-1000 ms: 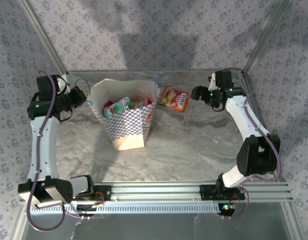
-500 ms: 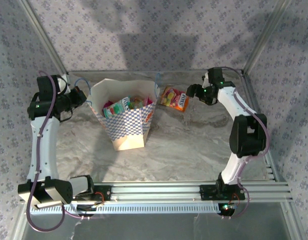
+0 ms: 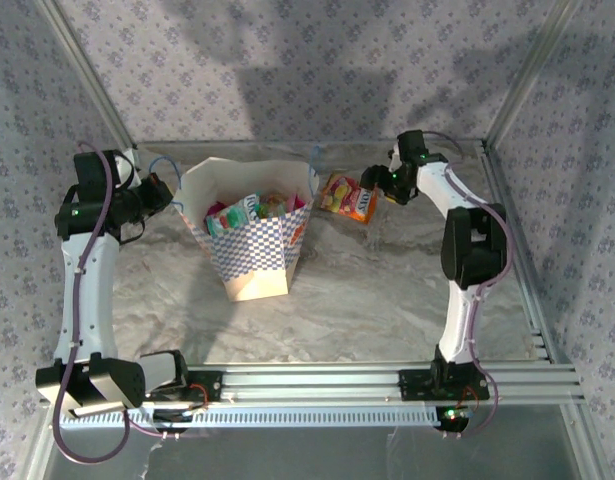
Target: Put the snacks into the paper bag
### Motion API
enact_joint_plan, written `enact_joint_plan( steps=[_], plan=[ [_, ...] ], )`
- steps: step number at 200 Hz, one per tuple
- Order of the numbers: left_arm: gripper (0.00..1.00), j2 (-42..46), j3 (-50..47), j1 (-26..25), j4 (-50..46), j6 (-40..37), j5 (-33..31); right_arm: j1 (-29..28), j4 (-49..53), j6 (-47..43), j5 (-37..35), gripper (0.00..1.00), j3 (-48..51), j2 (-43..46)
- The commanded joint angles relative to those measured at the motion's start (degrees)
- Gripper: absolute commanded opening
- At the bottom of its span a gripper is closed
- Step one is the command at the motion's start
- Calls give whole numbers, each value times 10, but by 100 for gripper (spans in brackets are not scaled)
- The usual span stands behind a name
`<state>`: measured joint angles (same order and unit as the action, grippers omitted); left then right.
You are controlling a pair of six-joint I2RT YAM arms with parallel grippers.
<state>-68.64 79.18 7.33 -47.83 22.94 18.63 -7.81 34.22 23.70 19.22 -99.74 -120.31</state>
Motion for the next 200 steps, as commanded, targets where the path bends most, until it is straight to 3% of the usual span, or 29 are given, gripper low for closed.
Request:
enact_joint_plan(
  steps=[1, 30, 90, 200],
  plan=[
    [0, 10, -1, -3, -4, -14, 7, 0, 62, -20, 16, 80, -87, -55],
    [0, 10, -2, -3, -5, -14, 6, 0, 100, -37, 16, 80, -181, -118],
    [0, 14, 2, -1, -11, -15, 2, -4, 111, -39, 29, 81, -272, -188],
    [0, 20, 7, -1, -12, -8, 5, -36, 151, -100, -18, 82, -295, -223]
  ],
)
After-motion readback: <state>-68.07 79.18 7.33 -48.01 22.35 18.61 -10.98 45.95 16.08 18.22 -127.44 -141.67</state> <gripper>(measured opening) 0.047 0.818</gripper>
